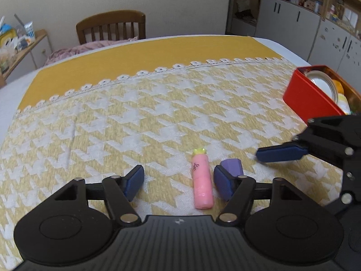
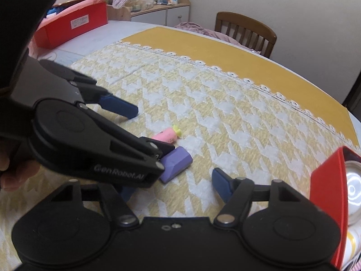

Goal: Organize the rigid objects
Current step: 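Grasp the purple eraser with the right tool while the left tool grasps the pink lip-balm tube, then carry the eraser into the red tin with the right tool while the left tool carries the tube in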

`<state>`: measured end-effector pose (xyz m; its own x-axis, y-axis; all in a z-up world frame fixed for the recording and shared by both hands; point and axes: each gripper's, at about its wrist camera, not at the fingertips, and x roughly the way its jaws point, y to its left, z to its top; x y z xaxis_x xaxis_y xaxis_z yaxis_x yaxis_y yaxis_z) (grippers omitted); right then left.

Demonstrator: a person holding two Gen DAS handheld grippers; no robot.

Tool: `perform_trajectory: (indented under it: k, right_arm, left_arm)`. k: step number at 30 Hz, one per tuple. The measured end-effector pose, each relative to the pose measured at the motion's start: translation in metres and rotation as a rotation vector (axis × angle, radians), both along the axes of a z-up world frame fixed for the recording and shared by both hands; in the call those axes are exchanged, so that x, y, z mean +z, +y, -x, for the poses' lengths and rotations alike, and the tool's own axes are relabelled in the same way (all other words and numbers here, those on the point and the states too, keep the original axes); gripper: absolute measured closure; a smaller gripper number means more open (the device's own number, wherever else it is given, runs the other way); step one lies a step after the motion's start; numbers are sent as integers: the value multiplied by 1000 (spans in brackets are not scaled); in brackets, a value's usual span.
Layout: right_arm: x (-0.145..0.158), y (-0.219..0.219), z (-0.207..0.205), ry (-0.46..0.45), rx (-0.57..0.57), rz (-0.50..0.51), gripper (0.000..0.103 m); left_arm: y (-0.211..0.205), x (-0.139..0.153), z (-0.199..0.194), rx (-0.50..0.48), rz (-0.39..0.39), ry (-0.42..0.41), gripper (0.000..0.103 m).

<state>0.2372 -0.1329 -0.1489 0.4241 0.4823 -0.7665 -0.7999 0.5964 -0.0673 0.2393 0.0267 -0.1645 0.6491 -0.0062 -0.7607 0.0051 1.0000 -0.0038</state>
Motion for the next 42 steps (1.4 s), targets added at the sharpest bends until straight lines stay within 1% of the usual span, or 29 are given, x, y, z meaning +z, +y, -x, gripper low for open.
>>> perform_trajectory:
  k: [5,6,7,8,9,11,13,14,16,17,18,22,26,34,38,42]
  right_arm:
    - [0,4,-3,-32,69,2,36]
    - [0,5,-3,-42,90,6,36]
    - [0,6,-3,-50,110,9,38]
    - [0,7,-4,-50,129,9,39]
    - [1,7,-5,-47,144,7,41]
    - [1,7,-6,-40,163,2,43]
    - [1,6,-7,-28,173,-7,47]
    - [1,6,-8,-23,176,-10,49]
    - [1,5,-7,-11,192,-19,60]
    - [2,5,-5,-10,201,-20,62]
    - [2,5,-4,-9,211,-20,63]
    - [3,5,3,-41,222,-1,64]
    - [5,-2,7,-39,200,3,64]
    - [17,-30,12,-20,52,-20,63]
    - [26,-48,14,3,-34,-57,63]
    - [40,-65,19,-2,-100,-78,63]
  left_arm:
    - [-1,1,-1,-14,10,-6,52]
    - [-1,1,-1,-22,12,-6,59]
    - [-1,2,-1,-29,13,-6,64]
    - [-1,2,-1,-34,14,-5,66]
    - [-2,3,-1,-39,16,-3,71]
    - [-2,3,-1,-47,13,-2,75]
    - [-3,3,0,-55,7,-2,81]
    - [-3,3,0,-56,5,-3,82]
    - [-2,3,1,-55,12,-1,85]
    - [-1,3,0,-51,17,0,86]
    - [-1,3,0,-47,20,2,87]
    - [2,5,2,-30,32,11,87]
    - [4,7,6,-12,37,14,87]
    - [1,13,14,16,21,28,87]
    - [-2,23,21,26,28,19,87]
    - [-7,36,26,22,33,7,87]
